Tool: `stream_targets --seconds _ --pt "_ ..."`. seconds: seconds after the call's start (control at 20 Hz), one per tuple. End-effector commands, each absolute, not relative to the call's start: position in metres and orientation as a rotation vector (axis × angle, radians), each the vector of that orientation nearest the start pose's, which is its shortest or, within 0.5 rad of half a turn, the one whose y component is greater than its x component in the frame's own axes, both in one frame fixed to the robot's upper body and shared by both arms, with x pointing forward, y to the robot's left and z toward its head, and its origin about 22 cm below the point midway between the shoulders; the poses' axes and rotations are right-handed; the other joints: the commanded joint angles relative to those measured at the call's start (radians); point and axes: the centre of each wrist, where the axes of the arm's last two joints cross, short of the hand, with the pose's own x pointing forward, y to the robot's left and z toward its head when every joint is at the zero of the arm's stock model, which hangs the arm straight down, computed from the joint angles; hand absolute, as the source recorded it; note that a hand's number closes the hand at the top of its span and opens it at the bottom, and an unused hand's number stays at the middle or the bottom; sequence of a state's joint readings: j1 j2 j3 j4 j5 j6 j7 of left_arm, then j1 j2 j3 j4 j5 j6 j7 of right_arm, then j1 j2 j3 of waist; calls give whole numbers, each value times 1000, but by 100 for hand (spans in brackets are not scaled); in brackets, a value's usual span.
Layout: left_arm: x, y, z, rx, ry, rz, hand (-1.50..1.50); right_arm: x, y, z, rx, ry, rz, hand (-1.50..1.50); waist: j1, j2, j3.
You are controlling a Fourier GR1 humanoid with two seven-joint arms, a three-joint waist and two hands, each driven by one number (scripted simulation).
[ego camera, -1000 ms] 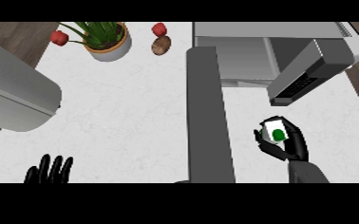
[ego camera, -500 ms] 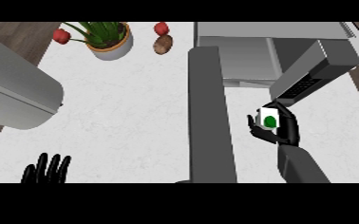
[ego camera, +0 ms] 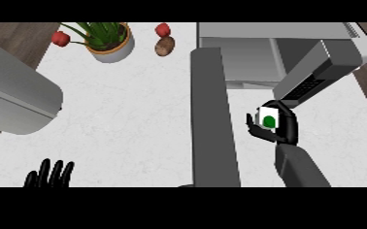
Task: Pick up the milk, place it into the microwave and close the microwave
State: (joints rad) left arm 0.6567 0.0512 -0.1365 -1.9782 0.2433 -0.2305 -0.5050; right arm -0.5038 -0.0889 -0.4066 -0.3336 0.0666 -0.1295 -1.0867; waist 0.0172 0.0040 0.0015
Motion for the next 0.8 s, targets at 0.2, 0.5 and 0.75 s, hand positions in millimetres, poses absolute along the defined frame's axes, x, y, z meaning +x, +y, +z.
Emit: stream_targets --seconds 0.2,0.5,0.75 --pt "74 256 1 -195 -1908 187 -150 279 -257 -127 -282 -1986 -45 150 -29 -14 -3" --pt "65 252 5 -266 -1896 167 -150 240 -274 -112 -311 -1945 -37 150 -30 -13 -3" --pt "66 243 9 -225 -1901 197 -150 213 -262 -80 -194 -1970 -17 150 -31 -12 -3"
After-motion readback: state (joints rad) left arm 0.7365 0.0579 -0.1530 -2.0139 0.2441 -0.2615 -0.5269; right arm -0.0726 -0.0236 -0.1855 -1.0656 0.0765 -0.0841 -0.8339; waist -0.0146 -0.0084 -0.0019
